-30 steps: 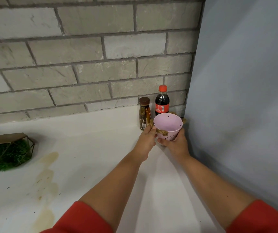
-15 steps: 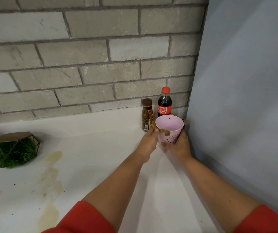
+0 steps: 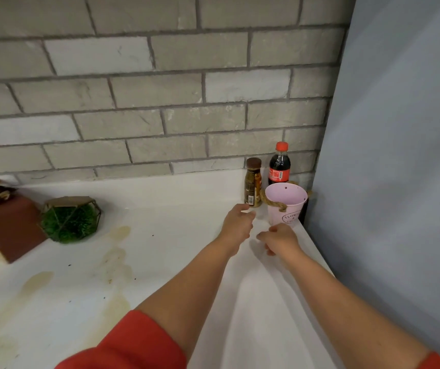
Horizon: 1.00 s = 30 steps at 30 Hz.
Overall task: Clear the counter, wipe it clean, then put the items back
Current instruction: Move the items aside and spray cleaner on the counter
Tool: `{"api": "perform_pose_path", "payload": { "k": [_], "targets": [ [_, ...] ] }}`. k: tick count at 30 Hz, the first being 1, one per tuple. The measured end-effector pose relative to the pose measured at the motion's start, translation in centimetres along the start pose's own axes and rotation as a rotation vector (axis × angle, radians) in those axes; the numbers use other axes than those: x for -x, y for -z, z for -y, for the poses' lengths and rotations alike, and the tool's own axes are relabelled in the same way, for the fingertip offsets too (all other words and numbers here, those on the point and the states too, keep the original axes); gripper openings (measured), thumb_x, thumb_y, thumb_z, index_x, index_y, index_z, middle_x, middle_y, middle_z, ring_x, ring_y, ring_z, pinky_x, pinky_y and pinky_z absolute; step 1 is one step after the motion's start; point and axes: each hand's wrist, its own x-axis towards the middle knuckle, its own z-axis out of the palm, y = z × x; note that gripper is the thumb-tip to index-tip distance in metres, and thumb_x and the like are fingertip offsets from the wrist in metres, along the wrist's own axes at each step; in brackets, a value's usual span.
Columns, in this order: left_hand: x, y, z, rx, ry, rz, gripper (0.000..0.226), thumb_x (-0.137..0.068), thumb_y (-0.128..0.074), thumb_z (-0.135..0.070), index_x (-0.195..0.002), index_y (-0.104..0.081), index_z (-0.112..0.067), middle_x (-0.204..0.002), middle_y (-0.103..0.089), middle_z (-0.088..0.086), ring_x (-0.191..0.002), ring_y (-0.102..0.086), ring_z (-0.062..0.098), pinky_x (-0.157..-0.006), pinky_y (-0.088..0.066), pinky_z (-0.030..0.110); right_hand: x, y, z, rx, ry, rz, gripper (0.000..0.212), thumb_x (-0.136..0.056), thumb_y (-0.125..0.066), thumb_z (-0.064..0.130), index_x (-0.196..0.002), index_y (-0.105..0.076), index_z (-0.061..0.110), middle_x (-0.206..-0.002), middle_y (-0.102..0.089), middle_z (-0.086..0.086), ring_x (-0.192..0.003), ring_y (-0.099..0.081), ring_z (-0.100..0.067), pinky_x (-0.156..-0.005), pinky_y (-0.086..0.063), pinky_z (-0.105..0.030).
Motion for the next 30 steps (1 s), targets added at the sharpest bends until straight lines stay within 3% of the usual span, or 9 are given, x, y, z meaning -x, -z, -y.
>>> {"api": "perform_pose_path", "payload": {
  "k": [6,12,19,25,30],
  "targets": [
    [1.1,4.5,0.7,-0.073,-0.032,-0.098,0.035,-0.093,-0.049,-0.020,-0.128,-0.047,-0.016,-0.122,-0.057,0.011,-0.110,-0.055,0.025,-0.098,-0.046,0.039,2.5,-3.6,2.2,0.069,0.068,0.140,0.043,-0.081,-0.066,0.014,-0.121,-0.050,0.005,-0.116,-0.060,-0.017,-0.083,-0.058,-0.025,-0.067,-0.048,-0.030],
    [3.0,11.6,2.6,-0.162,-0.064,-0.239,0.035,-0.092,-0.050,-0.017,-0.127,-0.049,-0.013,-0.107,-0.055,0.004,-0.098,-0.055,0.021,-0.080,-0.041,0.028,5.6,-9.1,4.1,0.174,0.162,0.286,0.042,-0.082,-0.066,0.017,-0.120,-0.052,0.009,-0.110,-0.060,-0.012,-0.074,-0.057,-0.020,-0.068,-0.047,-0.029],
    [3.9,21.4,5.3,-0.595,-0.065,-0.452,0.034,-0.092,-0.050,-0.013,-0.126,-0.050,-0.011,-0.127,-0.048,0.010,-0.110,-0.054,0.025,-0.088,-0.042,0.029,9.5,-15.7,6.2,0.286,0.221,0.496,0.053,-0.084,-0.065,0.024,-0.132,-0.044,0.019,-0.117,-0.050,-0.005,-0.091,-0.054,-0.018,-0.082,-0.049,-0.030],
    [4.0,27.7,6.9,-0.920,-0.085,-0.636,0.037,-0.092,-0.047,-0.014,-0.129,-0.048,-0.007,-0.131,-0.038,0.012,-0.118,-0.038,0.030,-0.097,-0.039,0.036,11.3,-19.4,7.4,0.363,0.256,0.532,0.059,-0.084,-0.066,0.030,-0.137,-0.040,0.023,-0.135,-0.042,-0.009,-0.101,-0.047,-0.017,-0.093,-0.045,-0.030],
    [3.5,32.4,7.0,-0.993,-0.054,-0.844,0.035,-0.091,-0.052,-0.023,-0.123,-0.048,-0.009,-0.138,-0.032,0.014,-0.121,-0.034,0.034,-0.097,-0.036,0.043,12.7,-21.4,7.5,0.334,0.261,0.521,0.057,-0.085,-0.065,0.028,-0.136,-0.041,0.021,-0.134,-0.043,-0.010,-0.100,-0.047,-0.017,-0.084,-0.042,-0.026]
  ]
}}
